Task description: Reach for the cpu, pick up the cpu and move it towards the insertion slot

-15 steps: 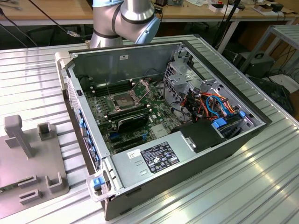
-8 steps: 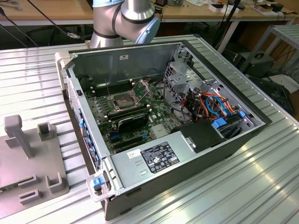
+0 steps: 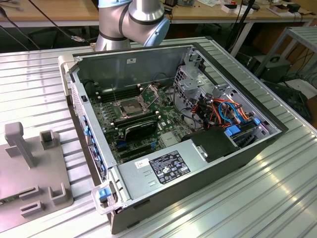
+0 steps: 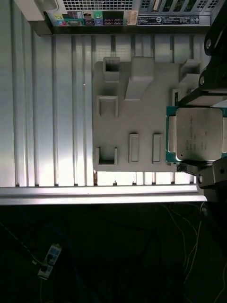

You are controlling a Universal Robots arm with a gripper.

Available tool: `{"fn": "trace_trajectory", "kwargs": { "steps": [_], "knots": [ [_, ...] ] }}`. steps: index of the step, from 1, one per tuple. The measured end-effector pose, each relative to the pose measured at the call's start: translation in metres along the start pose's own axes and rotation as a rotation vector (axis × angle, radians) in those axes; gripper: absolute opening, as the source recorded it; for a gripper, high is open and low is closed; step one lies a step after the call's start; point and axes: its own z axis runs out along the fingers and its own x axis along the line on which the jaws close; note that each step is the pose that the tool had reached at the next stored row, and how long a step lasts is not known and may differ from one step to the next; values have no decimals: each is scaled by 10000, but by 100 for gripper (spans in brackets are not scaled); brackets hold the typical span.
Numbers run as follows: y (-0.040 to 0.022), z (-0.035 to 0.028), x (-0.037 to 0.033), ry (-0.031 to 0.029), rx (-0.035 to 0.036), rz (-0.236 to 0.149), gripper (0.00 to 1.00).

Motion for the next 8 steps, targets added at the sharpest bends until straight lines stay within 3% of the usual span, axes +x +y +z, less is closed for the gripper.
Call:
{"fn": "trace_trajectory", "kwargs": {
  "steps": [8],
  "knots": [
    [1, -1, -97, -1, 0, 0, 55]
  ]
}}
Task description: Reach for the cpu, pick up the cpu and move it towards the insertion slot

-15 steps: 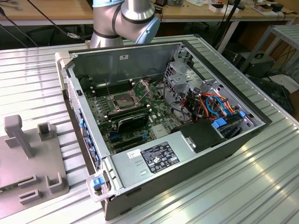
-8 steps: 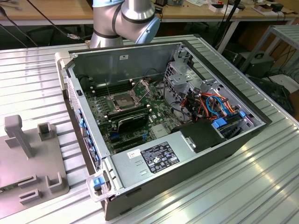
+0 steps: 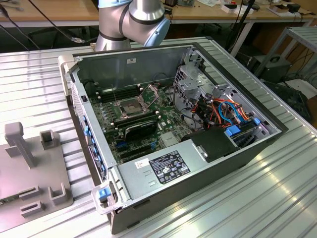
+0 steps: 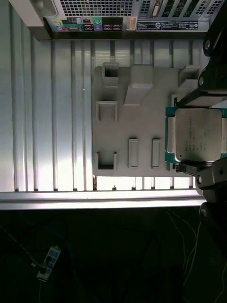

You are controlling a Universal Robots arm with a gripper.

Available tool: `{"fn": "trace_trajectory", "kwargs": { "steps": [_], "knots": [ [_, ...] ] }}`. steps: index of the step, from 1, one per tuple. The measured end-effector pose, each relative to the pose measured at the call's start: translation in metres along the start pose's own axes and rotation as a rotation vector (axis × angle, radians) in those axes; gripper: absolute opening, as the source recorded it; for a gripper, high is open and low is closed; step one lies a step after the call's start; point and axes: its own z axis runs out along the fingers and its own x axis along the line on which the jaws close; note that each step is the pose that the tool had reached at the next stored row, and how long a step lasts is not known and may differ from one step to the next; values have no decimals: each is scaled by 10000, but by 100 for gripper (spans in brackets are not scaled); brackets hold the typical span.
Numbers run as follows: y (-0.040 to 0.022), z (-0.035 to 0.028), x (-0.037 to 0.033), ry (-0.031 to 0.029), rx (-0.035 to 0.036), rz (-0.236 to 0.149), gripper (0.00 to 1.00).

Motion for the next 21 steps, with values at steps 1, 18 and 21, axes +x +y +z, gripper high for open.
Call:
{"fn": "trace_trajectory", "kwargs": {
  "steps": [1, 18, 21],
  "knots": [
    [0, 0, -10, 0, 0, 0, 55],
    [1, -54, -116, 11, 0, 0, 55],
    [1, -54, -117, 11, 0, 0, 55]
  ]
}}
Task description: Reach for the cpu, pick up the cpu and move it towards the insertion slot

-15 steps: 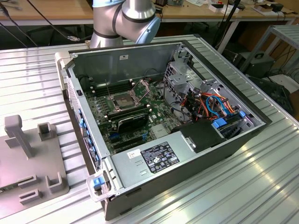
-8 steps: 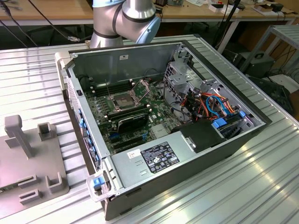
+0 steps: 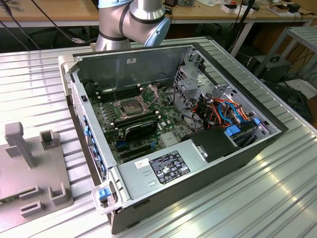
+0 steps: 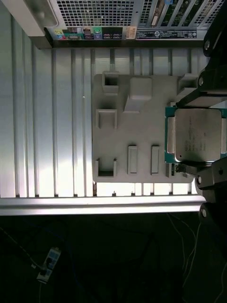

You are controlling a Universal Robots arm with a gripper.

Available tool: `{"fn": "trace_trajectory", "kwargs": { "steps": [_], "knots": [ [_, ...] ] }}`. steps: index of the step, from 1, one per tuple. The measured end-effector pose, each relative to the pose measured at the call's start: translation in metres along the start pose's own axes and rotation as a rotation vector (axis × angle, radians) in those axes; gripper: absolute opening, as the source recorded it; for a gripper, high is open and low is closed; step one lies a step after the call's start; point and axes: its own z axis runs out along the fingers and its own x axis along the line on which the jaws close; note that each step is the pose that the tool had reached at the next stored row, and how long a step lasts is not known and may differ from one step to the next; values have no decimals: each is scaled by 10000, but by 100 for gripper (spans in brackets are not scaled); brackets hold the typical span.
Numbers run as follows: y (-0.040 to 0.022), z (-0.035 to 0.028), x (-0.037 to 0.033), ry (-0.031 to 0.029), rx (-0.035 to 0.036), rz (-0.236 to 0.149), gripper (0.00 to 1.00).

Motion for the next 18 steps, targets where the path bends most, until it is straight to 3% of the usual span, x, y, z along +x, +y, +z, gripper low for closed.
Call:
{"fn": "trace_trajectory", "kwargs": {
  "steps": [6, 18],
  "knots": [
    [0, -1, -11, 0, 0, -2, 55],
    [2, -2, -155, -1, -1, 0, 55]
  ]
}}
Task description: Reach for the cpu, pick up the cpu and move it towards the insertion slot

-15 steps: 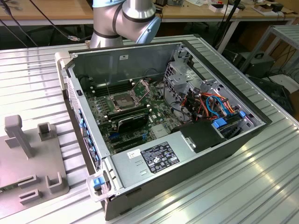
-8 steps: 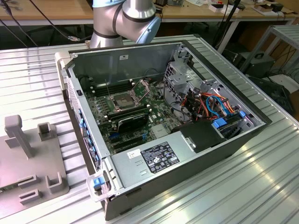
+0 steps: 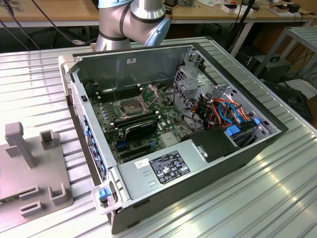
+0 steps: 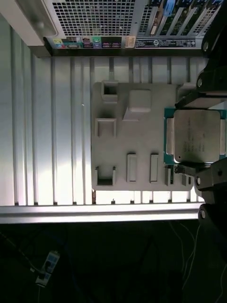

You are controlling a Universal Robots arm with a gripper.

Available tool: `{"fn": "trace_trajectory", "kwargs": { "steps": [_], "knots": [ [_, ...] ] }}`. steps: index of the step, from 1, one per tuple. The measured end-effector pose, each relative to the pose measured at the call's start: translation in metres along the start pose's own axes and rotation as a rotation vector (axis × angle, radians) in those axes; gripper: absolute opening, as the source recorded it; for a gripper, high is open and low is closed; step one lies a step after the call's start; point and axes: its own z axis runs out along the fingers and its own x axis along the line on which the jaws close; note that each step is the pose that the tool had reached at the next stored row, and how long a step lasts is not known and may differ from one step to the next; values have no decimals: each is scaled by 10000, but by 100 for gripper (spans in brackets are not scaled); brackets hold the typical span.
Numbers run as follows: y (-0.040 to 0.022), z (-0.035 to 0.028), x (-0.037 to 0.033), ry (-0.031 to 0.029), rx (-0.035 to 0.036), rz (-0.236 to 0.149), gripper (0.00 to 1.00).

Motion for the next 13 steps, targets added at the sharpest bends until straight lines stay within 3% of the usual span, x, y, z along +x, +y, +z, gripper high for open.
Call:
{"fn": "trace_trajectory", "kwargs": {
  "steps": [13],
  "knots": [
    [2, -3, -184, 1, 1, 0, 55]
  ]
}}
